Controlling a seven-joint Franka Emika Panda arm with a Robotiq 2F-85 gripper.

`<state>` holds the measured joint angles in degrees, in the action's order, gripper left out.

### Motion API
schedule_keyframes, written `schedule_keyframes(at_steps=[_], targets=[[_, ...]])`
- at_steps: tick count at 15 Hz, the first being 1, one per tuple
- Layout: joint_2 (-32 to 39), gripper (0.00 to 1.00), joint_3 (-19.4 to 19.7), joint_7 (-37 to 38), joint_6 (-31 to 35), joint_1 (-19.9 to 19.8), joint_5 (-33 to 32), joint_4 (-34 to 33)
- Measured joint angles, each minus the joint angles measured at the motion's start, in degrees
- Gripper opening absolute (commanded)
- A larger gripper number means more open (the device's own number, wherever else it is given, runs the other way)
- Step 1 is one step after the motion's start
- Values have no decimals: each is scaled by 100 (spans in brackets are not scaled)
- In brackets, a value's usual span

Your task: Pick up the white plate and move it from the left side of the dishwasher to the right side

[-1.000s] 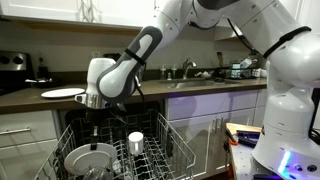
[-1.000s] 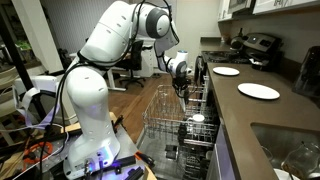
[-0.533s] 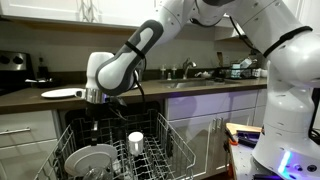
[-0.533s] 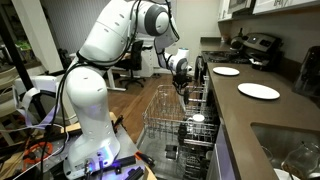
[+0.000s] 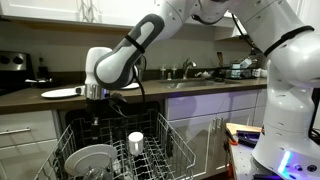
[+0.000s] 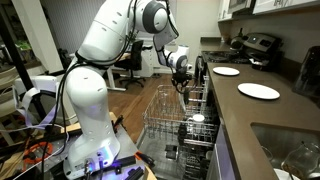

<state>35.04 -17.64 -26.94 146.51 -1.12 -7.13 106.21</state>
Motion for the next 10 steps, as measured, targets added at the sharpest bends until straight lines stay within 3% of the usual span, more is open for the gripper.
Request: schedule_keyframes(at_steps=[4,10], targets=[[51,96,0,0,0,25,25,1],[137,100,176,1,0,232,15,1]])
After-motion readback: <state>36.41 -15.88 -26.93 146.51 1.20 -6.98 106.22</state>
